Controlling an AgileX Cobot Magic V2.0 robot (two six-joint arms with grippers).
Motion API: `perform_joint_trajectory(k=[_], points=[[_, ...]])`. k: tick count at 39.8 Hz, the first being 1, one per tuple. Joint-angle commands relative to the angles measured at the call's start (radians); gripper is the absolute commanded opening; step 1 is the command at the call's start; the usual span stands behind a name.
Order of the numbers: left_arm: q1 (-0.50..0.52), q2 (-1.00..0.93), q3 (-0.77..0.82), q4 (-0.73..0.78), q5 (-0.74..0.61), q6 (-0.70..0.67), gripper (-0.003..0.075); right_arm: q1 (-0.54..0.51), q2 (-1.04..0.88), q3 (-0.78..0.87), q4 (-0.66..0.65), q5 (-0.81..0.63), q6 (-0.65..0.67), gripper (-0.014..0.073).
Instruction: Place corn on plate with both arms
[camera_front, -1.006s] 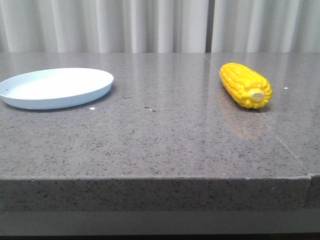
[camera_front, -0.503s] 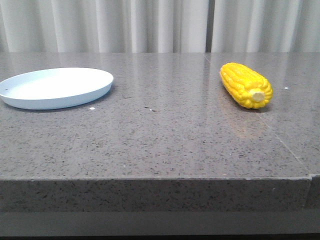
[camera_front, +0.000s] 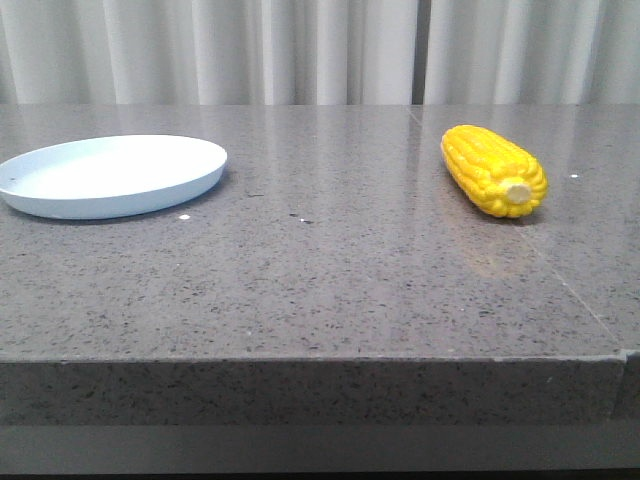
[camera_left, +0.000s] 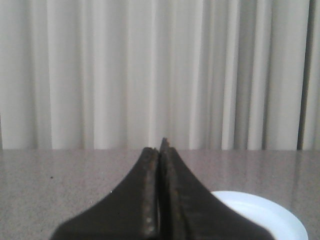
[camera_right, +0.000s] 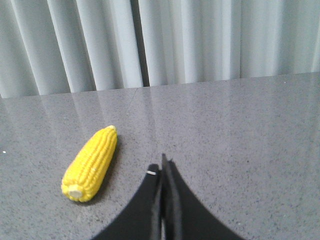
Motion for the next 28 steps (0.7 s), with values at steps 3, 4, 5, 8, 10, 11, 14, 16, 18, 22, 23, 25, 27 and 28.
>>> perform_joint_trajectory(k=[3, 4, 5, 8, 10, 11, 14, 16, 18, 22, 23, 25, 27, 28], points=[[0.000, 0.174, -0.153, -0.010, 0.108, -0.009, -0.0020, -0.006, 0.144, -0.174, 0.006, 0.008, -0.011, -0.0062], [0.000, 0.195, -0.169, -0.010, 0.120, -0.009, -0.0020, -0.006, 0.171, -0.191, 0.006, 0.009, -0.011, -0.0062], [0.000, 0.221, -0.180, -0.010, 0.123, -0.009, -0.0020, -0.006, 0.191, -0.211, 0.006, 0.008, -0.011, -0.0062], [0.000, 0.280, -0.197, -0.010, 0.113, -0.009, -0.0020, -0.006, 0.266, -0.255, 0.006, 0.006, -0.011, -0.0062], [0.000, 0.300, -0.199, -0.010, 0.095, -0.009, -0.0020, -0.006, 0.295, -0.267, 0.005, 0.004, -0.011, -0.0062], [0.000, 0.305, -0.199, -0.010, 0.092, -0.009, -0.0020, -0.006, 0.305, -0.267, 0.005, 0.000, -0.011, -0.0062], [0.000, 0.310, -0.199, -0.010, 0.089, -0.009, -0.0020, -0.006, 0.318, -0.267, 0.005, 0.003, -0.011, -0.0062], [0.000, 0.310, -0.199, -0.010, 0.089, -0.009, -0.0015, -0.006, 0.318, -0.267, 0.005, 0.002, -0.011, -0.0054], [0.000, 0.310, -0.199, -0.010, 0.082, -0.009, 0.0025, -0.006, 0.318, -0.267, 0.005, 0.002, -0.011, -0.0020], [0.000, 0.310, -0.199, -0.010, 0.078, -0.009, 0.0230, -0.006, 0.318, -0.267, 0.005, 0.002, -0.011, 0.0140], [0.000, 0.310, -0.199, -0.010, 0.078, -0.009, 0.0306, -0.006, 0.318, -0.267, 0.005, 0.002, -0.011, 0.0185], [0.000, 0.310, -0.199, -0.010, 0.079, -0.009, 0.0439, -0.006, 0.318, -0.267, 0.005, 0.003, -0.011, 0.0316], [0.000, 0.310, -0.199, -0.010, 0.079, -0.009, 0.0566, -0.006, 0.318, -0.267, 0.005, 0.004, -0.011, 0.0427], [0.000, 0.310, -0.199, -0.010, 0.079, -0.009, 0.0603, -0.006, 0.318, -0.267, 0.005, 0.004, -0.011, 0.0496]])
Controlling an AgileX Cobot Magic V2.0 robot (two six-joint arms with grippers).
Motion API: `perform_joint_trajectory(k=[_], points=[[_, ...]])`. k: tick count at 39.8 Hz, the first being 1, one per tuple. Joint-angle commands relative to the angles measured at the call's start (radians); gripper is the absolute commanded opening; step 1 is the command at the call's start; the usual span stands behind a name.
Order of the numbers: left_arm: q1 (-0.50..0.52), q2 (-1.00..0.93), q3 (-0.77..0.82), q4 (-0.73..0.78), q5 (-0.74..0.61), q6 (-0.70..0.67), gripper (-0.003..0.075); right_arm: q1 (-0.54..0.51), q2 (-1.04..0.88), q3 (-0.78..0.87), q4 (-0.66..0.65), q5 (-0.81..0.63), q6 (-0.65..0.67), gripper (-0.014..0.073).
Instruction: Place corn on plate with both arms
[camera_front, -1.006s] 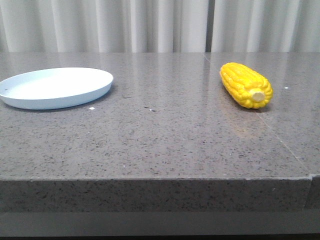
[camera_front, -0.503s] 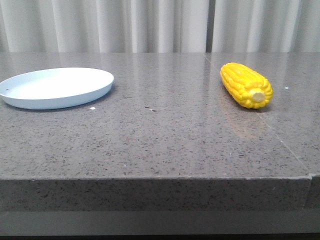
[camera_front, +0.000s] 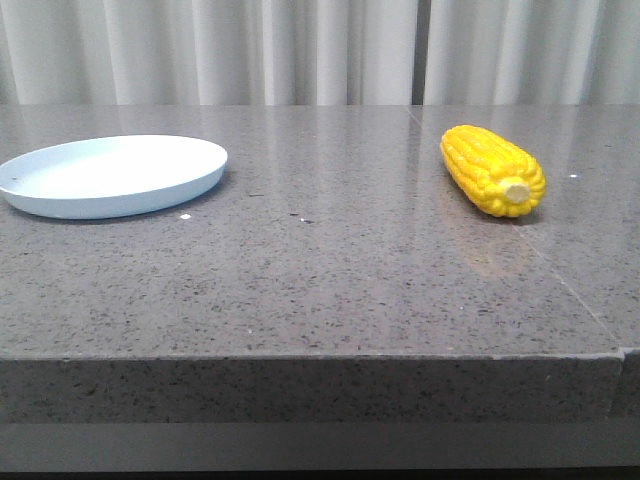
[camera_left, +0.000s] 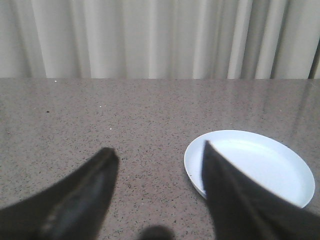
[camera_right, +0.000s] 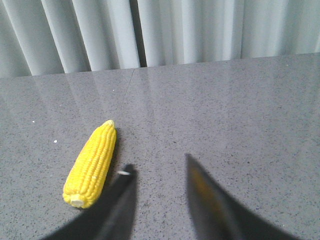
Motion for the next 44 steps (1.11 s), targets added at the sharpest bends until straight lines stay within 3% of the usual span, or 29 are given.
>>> perform_joint_trajectory(k=[1, 6, 16, 23, 32, 38, 44], points=[[0.000, 0.012, -0.040, -0.010, -0.086, -0.009, 0.0651, -0.006, 0.015, -0.037, 0.005, -0.073, -0.011, 0.0531], [0.000, 0.012, -0.038, -0.010, -0.084, -0.009, 0.0692, -0.006, 0.015, -0.037, 0.005, -0.072, -0.011, 0.0663], [0.000, 0.014, -0.038, -0.010, -0.141, -0.009, 0.0692, -0.006, 0.016, -0.037, 0.005, -0.072, -0.011, 0.0661], [0.000, 0.161, -0.108, -0.010, -0.132, -0.009, 0.0692, -0.006, 0.016, -0.037, 0.005, -0.072, -0.011, 0.0661], [-0.019, 0.480, -0.342, -0.026, 0.114, -0.009, 0.0692, -0.006, 0.016, -0.037, 0.005, -0.072, -0.011, 0.0661], [-0.102, 0.681, -0.492, -0.026, 0.248, -0.009, 0.0692, -0.006, 0.016, -0.037, 0.005, -0.072, -0.011, 0.0661], [-0.130, 0.884, -0.676, -0.038, 0.508, -0.013, 0.0692, -0.006, 0.016, -0.037, 0.005, -0.072, -0.011, 0.0661]])
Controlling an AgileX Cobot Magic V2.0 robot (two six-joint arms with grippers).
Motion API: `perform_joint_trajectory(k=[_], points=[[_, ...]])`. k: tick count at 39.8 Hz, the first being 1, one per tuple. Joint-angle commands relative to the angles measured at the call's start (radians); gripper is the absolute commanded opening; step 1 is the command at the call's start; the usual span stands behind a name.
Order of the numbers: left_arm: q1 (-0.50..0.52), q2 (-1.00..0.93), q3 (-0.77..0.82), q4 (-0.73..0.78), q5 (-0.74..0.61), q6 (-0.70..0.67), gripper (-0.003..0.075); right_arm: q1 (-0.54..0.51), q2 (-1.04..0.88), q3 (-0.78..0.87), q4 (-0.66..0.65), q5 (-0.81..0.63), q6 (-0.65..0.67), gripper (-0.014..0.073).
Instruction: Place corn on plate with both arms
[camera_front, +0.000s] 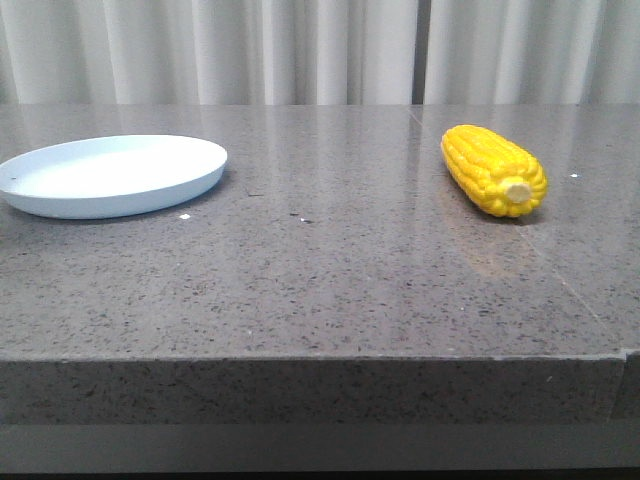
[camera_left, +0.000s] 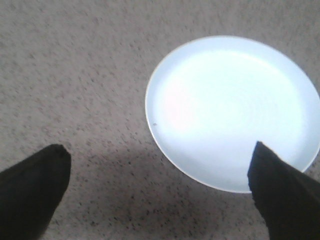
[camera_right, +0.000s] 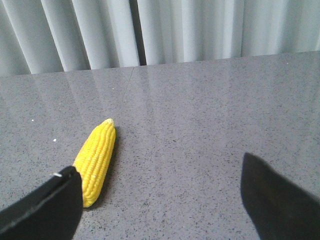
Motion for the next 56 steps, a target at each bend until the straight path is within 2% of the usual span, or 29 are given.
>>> perform_joint_trajectory(k=[1, 4, 10, 21, 33, 44, 56], points=[[-0.011, 0.104, -0.148, -0.011, 0.136, -0.013, 0.0692, -0.006, 0.016, -0.037, 0.005, -0.075, -0.011, 0.0661], [-0.011, 0.203, -0.243, -0.011, 0.246, -0.013, 0.0692, -0.006, 0.016, -0.037, 0.005, -0.075, -0.011, 0.0661], [-0.011, 0.344, -0.360, -0.011, 0.334, -0.013, 0.0692, -0.006, 0.016, -0.037, 0.005, -0.075, -0.011, 0.0661], [-0.011, 0.486, -0.428, -0.022, 0.324, -0.013, 0.0692, -0.006, 0.016, -0.037, 0.005, -0.075, -0.011, 0.0661], [-0.011, 0.515, -0.428, -0.030, 0.302, -0.013, 0.0681, -0.006, 0.016, -0.037, 0.005, -0.075, -0.011, 0.0661], [-0.011, 0.528, -0.428, -0.053, 0.304, -0.013, 0.0449, -0.006, 0.016, -0.037, 0.005, -0.075, -0.011, 0.0661], [-0.011, 0.528, -0.428, -0.053, 0.304, -0.013, 0.0131, -0.006, 0.016, -0.037, 0.005, -0.075, -0.011, 0.0661]])
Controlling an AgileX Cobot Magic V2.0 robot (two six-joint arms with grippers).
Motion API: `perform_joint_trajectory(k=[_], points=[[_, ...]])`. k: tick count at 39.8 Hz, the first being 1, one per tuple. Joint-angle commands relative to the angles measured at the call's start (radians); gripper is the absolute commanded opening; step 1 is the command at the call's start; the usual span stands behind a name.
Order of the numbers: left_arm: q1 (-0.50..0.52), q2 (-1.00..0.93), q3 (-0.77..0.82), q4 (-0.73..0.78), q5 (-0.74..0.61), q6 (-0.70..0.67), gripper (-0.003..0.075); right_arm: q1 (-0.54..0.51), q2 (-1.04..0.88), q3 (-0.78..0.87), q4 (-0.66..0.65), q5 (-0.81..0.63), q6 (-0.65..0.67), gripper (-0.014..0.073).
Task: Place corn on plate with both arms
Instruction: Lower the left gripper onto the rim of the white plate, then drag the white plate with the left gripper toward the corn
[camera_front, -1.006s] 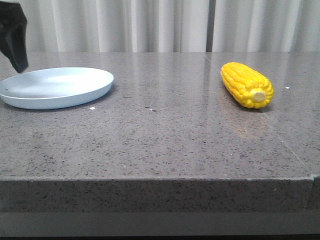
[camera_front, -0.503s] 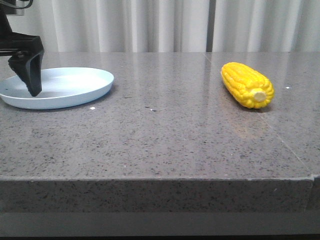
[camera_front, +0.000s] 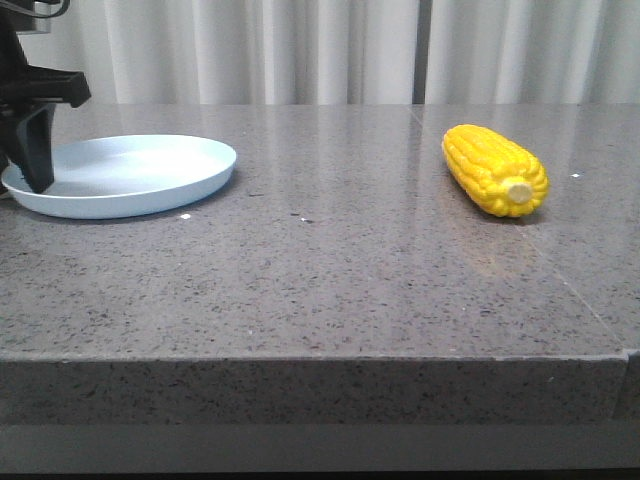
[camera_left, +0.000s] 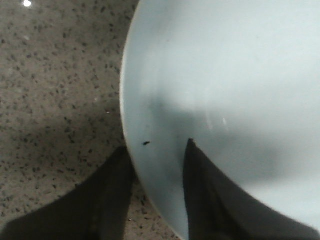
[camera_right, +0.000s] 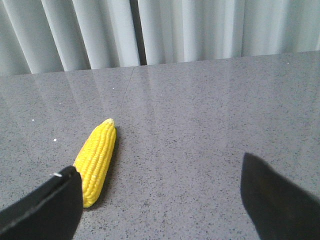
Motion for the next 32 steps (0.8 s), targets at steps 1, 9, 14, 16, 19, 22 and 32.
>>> perform_joint_trajectory(k=[1, 9, 14, 16, 19, 22, 32], points=[[-0.005, -0.038, -0.032, -0.013, -0.029, -0.013, 0.0104, -0.006, 0.016, -0.037, 0.005, -0.077, -0.011, 0.0661], [-0.005, -0.038, -0.032, -0.013, -0.031, -0.013, -0.0020, -0.006, 0.016, -0.037, 0.005, -0.077, -0.011, 0.0661], [-0.005, -0.038, -0.035, -0.016, -0.042, -0.013, -0.0020, -0.006, 0.016, -0.037, 0.005, -0.077, -0.011, 0.0661], [-0.005, -0.038, -0.041, -0.030, -0.042, -0.013, -0.0020, -0.006, 0.016, -0.037, 0.005, -0.077, -0.011, 0.0661], [-0.005, -0.038, -0.060, -0.062, -0.029, -0.013, -0.0020, -0.006, 0.016, -0.037, 0.005, -0.077, -0.011, 0.0661], [-0.005, -0.040, -0.088, -0.119, -0.022, -0.013, -0.0020, -0.006, 0.016, -0.037, 0.005, -0.077, -0.011, 0.0661], [-0.032, -0.040, -0.186, -0.381, 0.010, 0.070, -0.0020, -0.006, 0.016, -0.037, 0.005, -0.077, -0.011, 0.0661]])
